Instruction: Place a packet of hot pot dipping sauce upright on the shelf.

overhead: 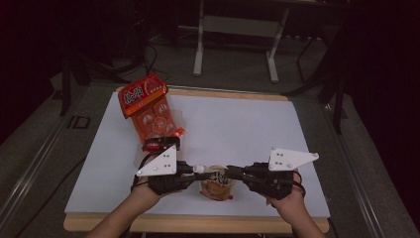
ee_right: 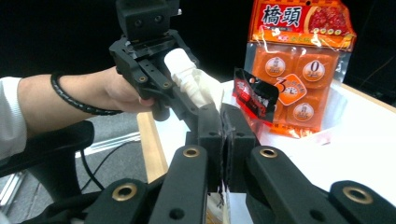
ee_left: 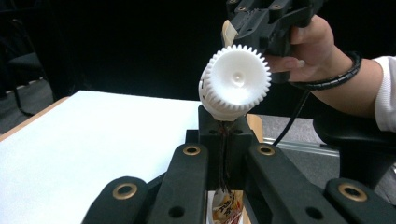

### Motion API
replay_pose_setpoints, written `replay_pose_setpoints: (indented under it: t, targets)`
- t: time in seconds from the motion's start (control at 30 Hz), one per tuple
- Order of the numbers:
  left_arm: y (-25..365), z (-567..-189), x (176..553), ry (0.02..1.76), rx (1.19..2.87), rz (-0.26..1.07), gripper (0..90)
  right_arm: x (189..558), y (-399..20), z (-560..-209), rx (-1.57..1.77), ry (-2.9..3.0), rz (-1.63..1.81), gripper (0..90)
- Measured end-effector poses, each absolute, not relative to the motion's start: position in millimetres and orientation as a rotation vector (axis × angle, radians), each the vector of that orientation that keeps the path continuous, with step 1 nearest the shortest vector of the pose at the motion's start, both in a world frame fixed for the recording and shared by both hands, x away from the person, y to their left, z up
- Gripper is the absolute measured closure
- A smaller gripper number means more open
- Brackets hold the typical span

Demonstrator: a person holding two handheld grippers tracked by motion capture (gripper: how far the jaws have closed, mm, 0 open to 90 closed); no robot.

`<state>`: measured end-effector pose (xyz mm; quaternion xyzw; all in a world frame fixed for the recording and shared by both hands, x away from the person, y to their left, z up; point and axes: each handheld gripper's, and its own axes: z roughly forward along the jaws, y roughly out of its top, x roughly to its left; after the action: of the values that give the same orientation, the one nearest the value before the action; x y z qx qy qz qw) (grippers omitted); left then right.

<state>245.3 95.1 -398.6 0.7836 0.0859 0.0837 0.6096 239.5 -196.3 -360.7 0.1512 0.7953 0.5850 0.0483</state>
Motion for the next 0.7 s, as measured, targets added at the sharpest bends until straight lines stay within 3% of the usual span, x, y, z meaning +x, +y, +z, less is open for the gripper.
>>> replay_pose_setpoints:
  t: [0.23,0.3,0.43,0.47,0.5,0.53,0.63,0.67,0.7]
  targets:
    - [98.1,-396.1,247.3,0.216,1.809,0.196,89.6,241.9,-200.5,-358.8,0.482,2.398,1.807,70.6]
    - [99.7,-395.5,247.6,0.221,1.804,0.208,89.6,241.6,-203.3,-358.1,0.493,2.369,1.811,60.0]
    - [103.7,-392.2,248.6,0.224,1.801,0.222,89.6,242.1,-204.9,-357.9,0.507,2.359,1.796,52.3]
    - [109.4,-387.3,249.1,0.228,1.797,0.243,89.6,243.4,-207.4,-359.4,0.545,2.331,1.778,41.0]
    - [109.4,-387.3,249.1,0.228,1.797,0.243,89.6,243.4,-207.4,-359.4,0.545,2.331,1.778,41.0]
    - [113.5,-384.2,249.4,0.226,1.799,0.266,89.6,244.7,-209.0,-361.2,0.573,2.304,1.777,33.1]
    - [117.8,-381.5,250.2,0.229,1.793,0.284,89.6,245.6,-211.4,-363.3,0.591,2.277,1.769,27.7]
    - [120.0,-380.1,250.7,0.237,1.789,0.287,89.6,246.7,-214.2,-365.5,0.604,2.271,1.769,19.3]
    - [122.6,-378.6,251.5,0.239,1.788,0.292,89.6,246.7,-214.2,-365.5,0.604,2.271,1.769,19.3]
